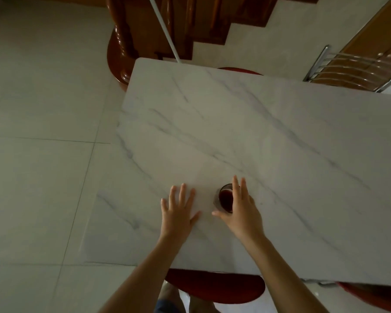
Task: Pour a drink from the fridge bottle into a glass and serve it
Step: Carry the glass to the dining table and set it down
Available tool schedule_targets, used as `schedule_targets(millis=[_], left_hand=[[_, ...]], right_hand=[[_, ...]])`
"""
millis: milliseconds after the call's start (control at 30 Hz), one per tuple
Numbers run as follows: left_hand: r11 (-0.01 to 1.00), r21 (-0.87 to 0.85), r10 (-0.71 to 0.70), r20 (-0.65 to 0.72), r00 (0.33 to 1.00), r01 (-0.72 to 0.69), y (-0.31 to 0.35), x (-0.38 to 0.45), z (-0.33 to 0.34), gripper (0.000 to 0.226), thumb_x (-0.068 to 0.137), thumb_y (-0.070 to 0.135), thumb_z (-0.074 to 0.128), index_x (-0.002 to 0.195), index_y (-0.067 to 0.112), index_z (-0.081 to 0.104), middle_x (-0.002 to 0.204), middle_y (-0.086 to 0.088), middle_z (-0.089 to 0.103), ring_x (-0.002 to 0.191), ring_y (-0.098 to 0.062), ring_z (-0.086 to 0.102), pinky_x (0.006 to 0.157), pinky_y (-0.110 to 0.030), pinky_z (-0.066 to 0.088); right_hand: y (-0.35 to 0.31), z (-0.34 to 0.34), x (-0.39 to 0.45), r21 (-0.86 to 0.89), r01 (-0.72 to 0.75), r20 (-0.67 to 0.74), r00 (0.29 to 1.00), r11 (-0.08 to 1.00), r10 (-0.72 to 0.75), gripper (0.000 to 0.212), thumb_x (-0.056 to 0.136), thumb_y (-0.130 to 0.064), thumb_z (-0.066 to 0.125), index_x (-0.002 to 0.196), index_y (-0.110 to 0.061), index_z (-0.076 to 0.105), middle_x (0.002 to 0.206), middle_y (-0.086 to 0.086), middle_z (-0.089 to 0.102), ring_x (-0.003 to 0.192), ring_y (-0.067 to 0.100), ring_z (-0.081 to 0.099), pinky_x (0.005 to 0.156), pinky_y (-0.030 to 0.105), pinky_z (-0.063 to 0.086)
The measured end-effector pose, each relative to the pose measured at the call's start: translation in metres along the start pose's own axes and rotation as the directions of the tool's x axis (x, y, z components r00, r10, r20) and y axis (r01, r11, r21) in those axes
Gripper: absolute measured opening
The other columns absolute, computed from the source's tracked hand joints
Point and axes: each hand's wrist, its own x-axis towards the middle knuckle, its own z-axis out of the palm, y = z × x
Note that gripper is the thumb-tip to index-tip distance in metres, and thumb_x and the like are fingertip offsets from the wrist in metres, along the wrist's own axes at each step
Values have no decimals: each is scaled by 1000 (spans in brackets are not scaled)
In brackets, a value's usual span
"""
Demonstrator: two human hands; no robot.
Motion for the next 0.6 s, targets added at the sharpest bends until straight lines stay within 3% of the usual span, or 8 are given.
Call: schedule_targets(millis=[100,200,267,467,600], left_hand=[[998,-60,23,-52,998,-26,-4,2,-11,63,77,48,68,133,24,52,140,-8,49,123,-35,49,85,-48,48],[990,-136,10,-57,998,-18,-12,6,-32,56,88,45,55,140,28,40,150,3,32,136,-24,32,102,-38,34],[984,-178,-23,-64,998,12,-15,3,-48,52,92,47,48,139,26,40,151,4,32,137,-20,29,106,-34,27],[982,-187,-62,-303,951,4,-18,-55,-103,53,94,52,40,141,29,37,152,5,33,138,-16,29,108,-35,26],[964,-258,-169,-414,894,63,-16,-118,-129,55,94,56,38,142,30,36,150,8,35,137,-15,33,110,-35,28]], right_hand=[[-1,-5,-3,-48,20,-14,1000,999,-21,105,72,-64,63,149,-25,4,159,7,-1,144,29,10,112,49,26],[-6,-19,-11,-49,49,-83,995,998,-53,83,79,-57,60,145,-23,23,158,4,7,144,26,11,112,48,27],[-12,-29,-20,-58,83,-128,988,995,-90,73,82,-51,60,143,-23,30,157,3,14,142,25,16,109,47,31],[-34,-55,-51,-71,246,-260,931,967,-256,61,83,-40,64,136,-19,43,138,2,46,130,23,38,99,43,43],[-48,-69,-78,-88,397,-311,860,914,-404,58,82,-40,65,132,-18,47,131,1,53,124,21,45,93,39,48]])
